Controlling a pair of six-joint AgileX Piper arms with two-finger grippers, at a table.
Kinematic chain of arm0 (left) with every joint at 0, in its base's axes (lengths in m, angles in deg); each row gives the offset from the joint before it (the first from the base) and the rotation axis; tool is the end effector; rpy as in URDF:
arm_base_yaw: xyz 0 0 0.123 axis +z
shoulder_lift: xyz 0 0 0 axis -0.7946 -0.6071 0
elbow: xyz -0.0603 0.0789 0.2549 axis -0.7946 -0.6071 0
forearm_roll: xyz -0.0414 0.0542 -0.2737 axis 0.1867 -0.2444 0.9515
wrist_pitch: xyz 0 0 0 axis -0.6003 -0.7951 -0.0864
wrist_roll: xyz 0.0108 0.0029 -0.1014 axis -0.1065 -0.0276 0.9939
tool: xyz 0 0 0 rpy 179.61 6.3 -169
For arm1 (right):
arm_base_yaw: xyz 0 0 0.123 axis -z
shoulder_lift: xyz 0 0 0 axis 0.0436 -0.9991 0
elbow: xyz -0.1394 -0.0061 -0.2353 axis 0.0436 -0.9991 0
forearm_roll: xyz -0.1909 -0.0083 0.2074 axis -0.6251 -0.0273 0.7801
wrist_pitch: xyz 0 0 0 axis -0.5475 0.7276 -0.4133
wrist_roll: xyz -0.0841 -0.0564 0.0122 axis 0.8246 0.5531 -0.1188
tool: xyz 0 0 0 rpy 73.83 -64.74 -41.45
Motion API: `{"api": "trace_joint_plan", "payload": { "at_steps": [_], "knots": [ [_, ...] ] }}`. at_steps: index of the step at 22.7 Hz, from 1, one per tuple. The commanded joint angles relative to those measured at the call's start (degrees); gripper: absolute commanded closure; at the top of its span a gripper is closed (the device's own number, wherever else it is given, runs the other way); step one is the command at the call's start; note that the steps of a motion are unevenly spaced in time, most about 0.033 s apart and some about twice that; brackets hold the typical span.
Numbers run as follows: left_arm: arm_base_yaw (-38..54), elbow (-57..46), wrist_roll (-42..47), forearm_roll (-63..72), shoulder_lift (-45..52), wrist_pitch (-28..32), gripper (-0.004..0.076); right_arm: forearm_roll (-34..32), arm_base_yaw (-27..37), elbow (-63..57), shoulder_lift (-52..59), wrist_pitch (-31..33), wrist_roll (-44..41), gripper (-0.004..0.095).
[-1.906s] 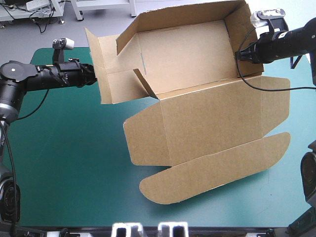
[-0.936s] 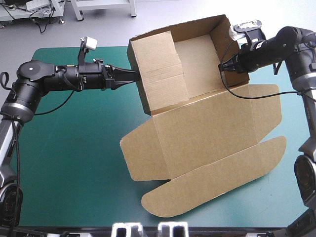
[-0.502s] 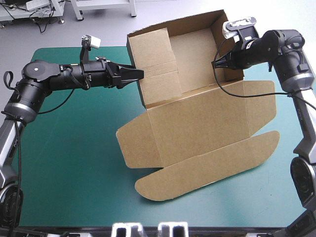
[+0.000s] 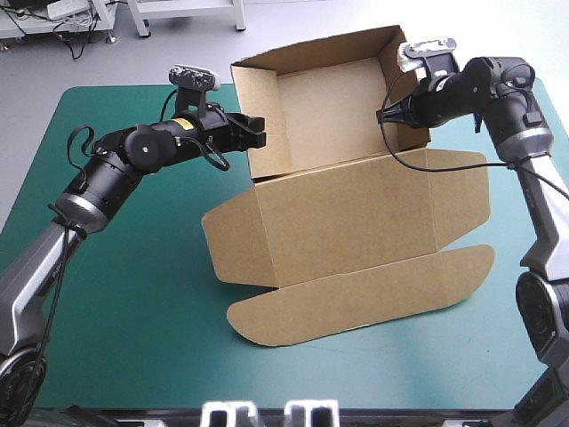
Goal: Fold the box
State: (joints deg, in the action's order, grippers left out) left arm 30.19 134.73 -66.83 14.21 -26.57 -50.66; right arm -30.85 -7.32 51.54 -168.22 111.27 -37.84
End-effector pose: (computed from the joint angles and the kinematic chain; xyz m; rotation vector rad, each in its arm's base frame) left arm 0.3558 -0.1745 0.3729 0.4095 2.0151 -0.5951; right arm 0.4189 0.0888 0.3853 -0.3990 2.3619 0.2220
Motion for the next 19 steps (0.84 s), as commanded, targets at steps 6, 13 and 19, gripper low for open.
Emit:
{"api": "trace_joint_plan", "payload": {
  "at_steps": [6, 13, 19],
  "knots": [
    [-2.9, 1.7, 19.0, -14.0, 0.0, 4.3, 0.0612, 15.9, -0.7, 1.8, 2.6, -4.0, 3.1, 0.0928],
    [-3.0, 3.4, 17.6, -14.0, -2.6, -4.7, 0.0734, 7.9, -0.7, 0.8, 2.3, 3.6, 3.1, 0.0928],
    [-3.0, 9.2, 14.3, -13.2, -10.3, -19.5, 0.0734, 3.7, -0.7, -2.9, 0.3, 11.7, 2.1, 0.0928]
  ]
}}
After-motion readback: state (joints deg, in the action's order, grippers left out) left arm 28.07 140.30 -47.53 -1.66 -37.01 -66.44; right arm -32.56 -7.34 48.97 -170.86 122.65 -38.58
